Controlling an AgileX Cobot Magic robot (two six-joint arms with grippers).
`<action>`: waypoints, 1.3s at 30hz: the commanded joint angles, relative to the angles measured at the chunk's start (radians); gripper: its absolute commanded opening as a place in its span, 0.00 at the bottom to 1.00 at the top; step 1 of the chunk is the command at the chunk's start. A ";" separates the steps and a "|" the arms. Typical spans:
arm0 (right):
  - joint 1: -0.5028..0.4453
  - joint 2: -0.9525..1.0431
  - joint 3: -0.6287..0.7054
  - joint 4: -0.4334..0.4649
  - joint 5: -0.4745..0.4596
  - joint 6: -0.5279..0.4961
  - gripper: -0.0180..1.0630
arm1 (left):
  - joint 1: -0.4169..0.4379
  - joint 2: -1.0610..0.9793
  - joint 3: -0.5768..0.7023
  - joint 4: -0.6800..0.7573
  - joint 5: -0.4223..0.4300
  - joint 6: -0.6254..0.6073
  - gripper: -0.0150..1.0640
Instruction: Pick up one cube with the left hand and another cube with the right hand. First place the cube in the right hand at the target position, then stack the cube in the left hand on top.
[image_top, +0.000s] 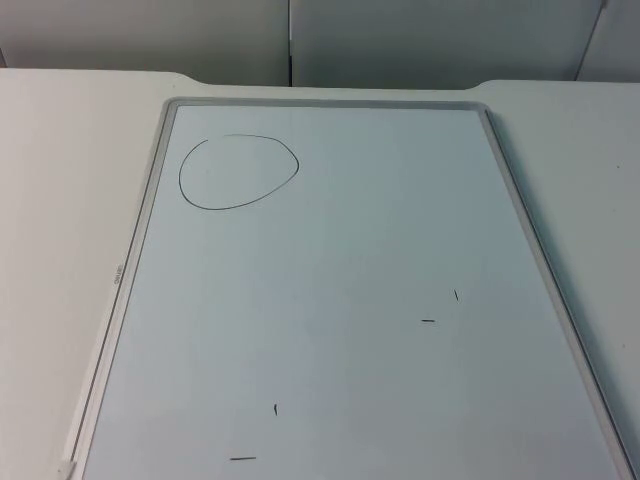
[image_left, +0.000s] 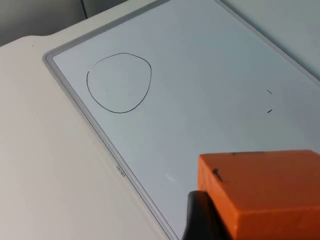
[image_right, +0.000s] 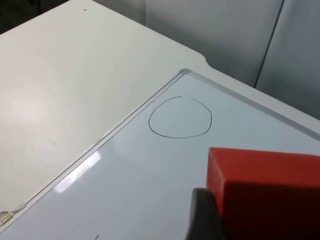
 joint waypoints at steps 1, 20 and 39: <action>0.005 0.025 0.005 0.002 -0.006 -0.010 0.01 | -0.004 -0.007 0.000 0.002 -0.008 -0.011 0.01; 0.005 0.688 -0.359 0.011 -0.010 0.017 0.01 | -0.004 -0.007 0.000 -0.020 -0.008 -0.016 0.01; 0.086 1.657 -1.421 -0.100 0.251 0.021 0.01 | -0.004 -0.007 0.000 -0.041 -0.016 -0.039 0.01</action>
